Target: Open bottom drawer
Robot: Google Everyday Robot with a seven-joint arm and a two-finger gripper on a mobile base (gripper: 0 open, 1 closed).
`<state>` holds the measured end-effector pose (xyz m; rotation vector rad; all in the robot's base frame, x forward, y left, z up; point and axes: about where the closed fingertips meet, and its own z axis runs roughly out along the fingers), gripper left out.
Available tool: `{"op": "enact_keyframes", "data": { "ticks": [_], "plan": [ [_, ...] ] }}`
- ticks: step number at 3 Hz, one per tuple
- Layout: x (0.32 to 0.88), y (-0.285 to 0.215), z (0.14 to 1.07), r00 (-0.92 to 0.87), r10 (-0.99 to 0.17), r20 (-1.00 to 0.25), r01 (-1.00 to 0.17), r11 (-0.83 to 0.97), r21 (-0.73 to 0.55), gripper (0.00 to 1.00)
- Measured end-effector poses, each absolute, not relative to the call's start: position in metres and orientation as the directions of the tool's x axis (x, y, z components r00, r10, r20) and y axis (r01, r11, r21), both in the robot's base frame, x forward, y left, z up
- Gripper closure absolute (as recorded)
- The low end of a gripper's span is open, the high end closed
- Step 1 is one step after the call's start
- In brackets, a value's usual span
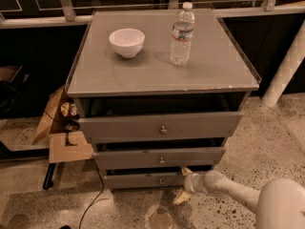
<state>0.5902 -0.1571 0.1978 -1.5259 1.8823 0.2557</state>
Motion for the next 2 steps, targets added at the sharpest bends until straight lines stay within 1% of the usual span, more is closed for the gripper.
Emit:
{"op": "enact_keyframes", "data": {
  "ticks": [2],
  "plan": [
    [0.6124, -0.1596, 0.1892, -0.086, -0.836, -0.542, -0.926, 0.267, -0.266, 0.0]
  ]
}}
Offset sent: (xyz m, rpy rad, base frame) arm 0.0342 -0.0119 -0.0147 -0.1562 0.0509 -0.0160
